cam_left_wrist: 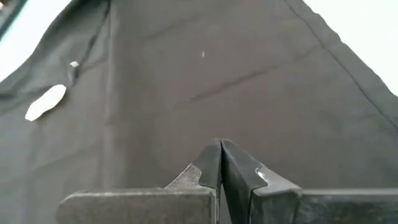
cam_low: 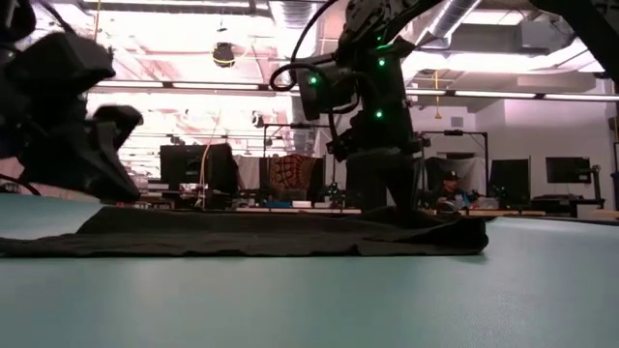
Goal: Roll towel
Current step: Roll the black towel
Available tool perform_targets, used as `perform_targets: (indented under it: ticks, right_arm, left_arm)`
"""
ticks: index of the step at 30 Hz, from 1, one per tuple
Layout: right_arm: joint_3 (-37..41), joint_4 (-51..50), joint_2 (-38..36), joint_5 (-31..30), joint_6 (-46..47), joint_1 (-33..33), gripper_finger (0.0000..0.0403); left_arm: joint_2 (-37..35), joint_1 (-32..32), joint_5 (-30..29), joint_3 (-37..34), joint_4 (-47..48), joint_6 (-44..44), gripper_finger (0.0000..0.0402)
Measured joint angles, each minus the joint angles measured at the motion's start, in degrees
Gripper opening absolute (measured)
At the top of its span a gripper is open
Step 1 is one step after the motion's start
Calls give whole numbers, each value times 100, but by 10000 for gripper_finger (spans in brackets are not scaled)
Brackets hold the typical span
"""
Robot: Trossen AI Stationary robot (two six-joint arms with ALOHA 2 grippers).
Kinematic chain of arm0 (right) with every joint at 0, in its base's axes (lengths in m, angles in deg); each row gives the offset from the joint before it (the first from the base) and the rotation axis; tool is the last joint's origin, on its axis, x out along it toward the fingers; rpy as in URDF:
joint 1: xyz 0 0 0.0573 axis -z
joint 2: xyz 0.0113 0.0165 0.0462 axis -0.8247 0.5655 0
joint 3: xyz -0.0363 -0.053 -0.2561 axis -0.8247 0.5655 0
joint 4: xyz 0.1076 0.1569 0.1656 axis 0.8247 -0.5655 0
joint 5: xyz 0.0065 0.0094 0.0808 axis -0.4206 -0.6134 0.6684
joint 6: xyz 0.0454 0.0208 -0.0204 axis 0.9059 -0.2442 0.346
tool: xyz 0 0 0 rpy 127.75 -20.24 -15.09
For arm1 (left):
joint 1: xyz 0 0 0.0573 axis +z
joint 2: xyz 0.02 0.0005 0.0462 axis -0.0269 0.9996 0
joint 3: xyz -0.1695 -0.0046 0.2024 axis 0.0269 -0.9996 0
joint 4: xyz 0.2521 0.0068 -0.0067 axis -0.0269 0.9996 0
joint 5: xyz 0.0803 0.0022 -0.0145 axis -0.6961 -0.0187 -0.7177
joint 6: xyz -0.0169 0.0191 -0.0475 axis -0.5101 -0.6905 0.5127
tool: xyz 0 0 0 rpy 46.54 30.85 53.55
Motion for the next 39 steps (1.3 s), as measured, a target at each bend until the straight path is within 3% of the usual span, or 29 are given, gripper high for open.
perform_targets:
  ticks: [5, 14, 22, 27, 34, 37, 39]
  right_arm:
    - [0, -212, -77, -98, 18, 159, 1]
    - [0, -396, -811, -419, 22, 405, 2]
    - [0, -471, -1387, -893, 40, 413, 15]
    - [198, -766, -1261, -873, -6, 454, 57]
    - [1421, -645, -1355, -884, -90, 495, 149]
    - [1815, 38, -1764, -894, -122, 390, 182]
    - [2090, 1056, -2142, -896, -333, 241, 197]
  left_arm:
    - [1, 148, 93, -165, -1, 392, 0]
    - [-8, 251, 365, -156, 1518, 1777, 0]
    - [-12, 240, 471, -150, 1629, 1948, 0]
    - [-10, 240, 532, -150, 1665, 1943, 0]
    - [-14, 206, 750, -146, 1838, 1868, 0]
    - [-21, 102, 871, -139, 1977, 1876, 0]
    - [-23, -5, 882, -138, 2033, 1877, 0]
